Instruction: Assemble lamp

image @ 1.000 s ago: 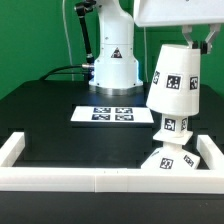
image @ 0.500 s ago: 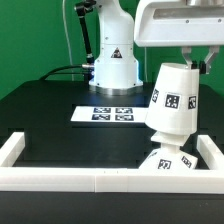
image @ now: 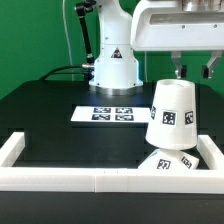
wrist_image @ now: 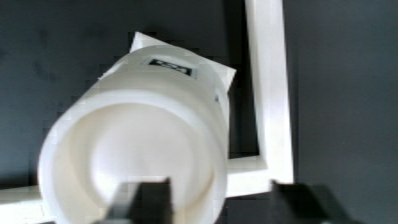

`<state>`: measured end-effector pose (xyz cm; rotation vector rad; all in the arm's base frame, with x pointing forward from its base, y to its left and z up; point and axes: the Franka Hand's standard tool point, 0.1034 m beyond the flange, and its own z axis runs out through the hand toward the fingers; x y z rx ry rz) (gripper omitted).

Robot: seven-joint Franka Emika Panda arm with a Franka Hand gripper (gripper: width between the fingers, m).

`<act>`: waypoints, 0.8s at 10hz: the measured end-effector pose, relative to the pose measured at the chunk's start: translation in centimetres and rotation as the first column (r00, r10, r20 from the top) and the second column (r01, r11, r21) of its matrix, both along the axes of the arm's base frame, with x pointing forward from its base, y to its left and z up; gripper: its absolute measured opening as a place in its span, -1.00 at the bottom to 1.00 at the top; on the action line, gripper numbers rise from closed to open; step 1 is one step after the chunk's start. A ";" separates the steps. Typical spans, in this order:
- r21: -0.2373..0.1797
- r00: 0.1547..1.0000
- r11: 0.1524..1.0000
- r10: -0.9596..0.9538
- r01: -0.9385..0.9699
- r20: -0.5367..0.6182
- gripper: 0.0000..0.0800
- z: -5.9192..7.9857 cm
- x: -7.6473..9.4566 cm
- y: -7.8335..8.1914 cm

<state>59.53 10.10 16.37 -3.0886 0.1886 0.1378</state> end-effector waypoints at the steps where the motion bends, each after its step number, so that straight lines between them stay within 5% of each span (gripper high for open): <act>1: 0.000 1.000 1.000 -0.002 0.002 0.001 0.06 0.1 0.0 -0.1; 2: 0.001 1.000 1.000 -0.002 0.002 0.003 0.06 0.1 0.1 -0.3; 3: 0.001 1.000 1.000 -0.007 0.006 0.005 0.53 0.4 0.1 -0.6; 8: -0.025 0.996 0.997 -0.071 0.072 0.049 0.75 3.5 -1.8 0.4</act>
Offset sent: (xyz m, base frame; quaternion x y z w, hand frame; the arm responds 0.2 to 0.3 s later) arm -0.0164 -0.0145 0.0160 -0.0048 -0.0134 0.0024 0.9999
